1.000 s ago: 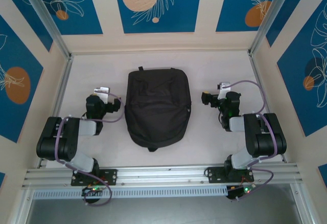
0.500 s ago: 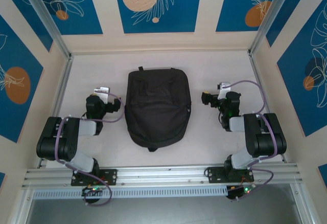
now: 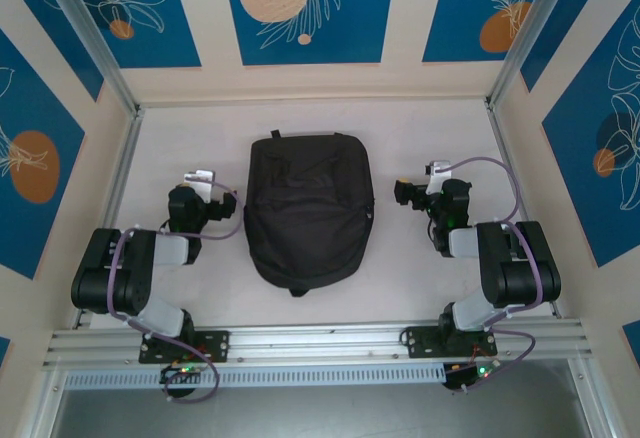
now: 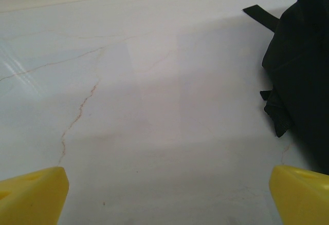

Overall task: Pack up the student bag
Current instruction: Reset both arms

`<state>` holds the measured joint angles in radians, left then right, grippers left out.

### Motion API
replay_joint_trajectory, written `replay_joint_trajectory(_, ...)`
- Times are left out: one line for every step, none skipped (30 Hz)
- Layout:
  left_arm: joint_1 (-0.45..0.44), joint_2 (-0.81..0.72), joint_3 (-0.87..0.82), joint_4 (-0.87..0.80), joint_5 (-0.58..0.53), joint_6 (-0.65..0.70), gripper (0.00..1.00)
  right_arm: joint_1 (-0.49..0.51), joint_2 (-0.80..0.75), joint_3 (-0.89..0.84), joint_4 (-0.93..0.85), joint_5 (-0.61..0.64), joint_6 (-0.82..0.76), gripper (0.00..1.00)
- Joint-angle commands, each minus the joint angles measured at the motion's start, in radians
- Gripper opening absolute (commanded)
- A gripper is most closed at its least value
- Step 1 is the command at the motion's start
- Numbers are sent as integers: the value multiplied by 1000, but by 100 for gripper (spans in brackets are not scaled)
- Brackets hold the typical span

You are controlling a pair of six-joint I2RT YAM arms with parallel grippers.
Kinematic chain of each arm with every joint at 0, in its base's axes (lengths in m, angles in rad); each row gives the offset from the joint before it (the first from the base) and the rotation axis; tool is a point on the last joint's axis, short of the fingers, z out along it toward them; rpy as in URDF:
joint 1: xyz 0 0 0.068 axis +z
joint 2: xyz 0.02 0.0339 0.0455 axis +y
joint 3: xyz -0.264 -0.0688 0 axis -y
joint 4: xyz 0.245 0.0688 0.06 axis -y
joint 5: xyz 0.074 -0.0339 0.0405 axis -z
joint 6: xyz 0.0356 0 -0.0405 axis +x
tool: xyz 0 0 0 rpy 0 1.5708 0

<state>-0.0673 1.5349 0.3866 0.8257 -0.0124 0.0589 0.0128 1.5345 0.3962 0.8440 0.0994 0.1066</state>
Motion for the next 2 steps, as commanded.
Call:
replay_joint_trajectory(3,1,18,-1,-9,-8,100,-7,-7,-1,12,-14,-15,99)
replay_joint_trajectory(3,1,18,0,-9,-8,100,-7,-7,-1,11,-16,-14,99)
